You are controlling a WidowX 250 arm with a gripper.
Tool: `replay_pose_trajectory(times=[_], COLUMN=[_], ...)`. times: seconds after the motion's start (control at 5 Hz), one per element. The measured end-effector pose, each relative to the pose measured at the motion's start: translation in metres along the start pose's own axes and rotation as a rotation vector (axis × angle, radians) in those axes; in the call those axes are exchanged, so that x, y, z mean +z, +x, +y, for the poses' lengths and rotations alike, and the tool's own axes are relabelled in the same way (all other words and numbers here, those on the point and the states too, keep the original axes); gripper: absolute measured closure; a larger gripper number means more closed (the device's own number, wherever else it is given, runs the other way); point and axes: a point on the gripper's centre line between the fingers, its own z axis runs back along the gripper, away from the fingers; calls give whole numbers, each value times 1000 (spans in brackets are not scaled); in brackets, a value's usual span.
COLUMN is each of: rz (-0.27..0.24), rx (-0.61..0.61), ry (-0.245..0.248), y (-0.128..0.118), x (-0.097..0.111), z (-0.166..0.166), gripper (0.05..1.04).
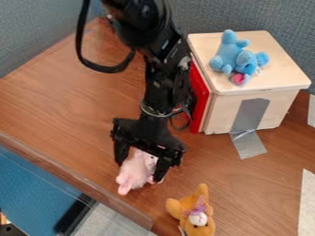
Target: Move the pink toy away from the drawer
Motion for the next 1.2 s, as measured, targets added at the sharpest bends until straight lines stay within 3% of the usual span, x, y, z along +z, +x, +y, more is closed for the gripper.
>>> replay_pose_trajectory(times=[0.2,0.4,0.6,0.8,1.2], rz=[8,-30,-54,-101,-124], rx=[18,31,59,119,315], ry=[-20,-21,-23,3,49], y=[1,4,7,9,10], x=[0,15,29,48,43], z=[4,11,28,65,162], gripper=[428,696,855,944,1000])
